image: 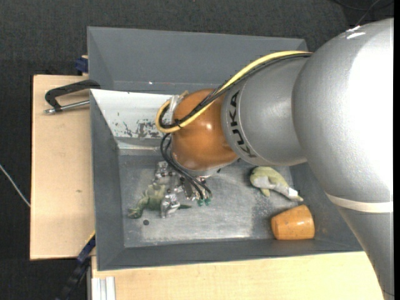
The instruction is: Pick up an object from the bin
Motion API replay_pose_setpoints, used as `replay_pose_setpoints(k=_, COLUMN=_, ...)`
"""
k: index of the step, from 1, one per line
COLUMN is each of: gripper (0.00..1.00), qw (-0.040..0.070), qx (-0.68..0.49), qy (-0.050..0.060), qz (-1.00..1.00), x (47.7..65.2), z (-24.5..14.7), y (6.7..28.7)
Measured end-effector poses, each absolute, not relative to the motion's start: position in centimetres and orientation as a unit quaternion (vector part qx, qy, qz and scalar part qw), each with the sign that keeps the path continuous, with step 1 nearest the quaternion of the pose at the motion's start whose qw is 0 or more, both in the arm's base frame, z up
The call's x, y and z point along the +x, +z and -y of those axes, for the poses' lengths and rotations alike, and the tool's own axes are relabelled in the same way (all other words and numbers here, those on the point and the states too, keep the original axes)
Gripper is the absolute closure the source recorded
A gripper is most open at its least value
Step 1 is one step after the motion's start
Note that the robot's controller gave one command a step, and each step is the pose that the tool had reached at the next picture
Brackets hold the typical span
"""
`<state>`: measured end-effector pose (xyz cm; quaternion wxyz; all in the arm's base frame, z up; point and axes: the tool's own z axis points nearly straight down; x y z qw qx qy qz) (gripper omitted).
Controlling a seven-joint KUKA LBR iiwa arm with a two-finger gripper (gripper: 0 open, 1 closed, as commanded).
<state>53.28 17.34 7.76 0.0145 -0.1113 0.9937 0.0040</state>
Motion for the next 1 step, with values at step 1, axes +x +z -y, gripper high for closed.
replay_pose_setpoints(k=1, gripper=1.00, qw=0.007, qx=-0.236, qy=0.000, qz=-0.972, x=52.81, z=-12.15, y=28.20)
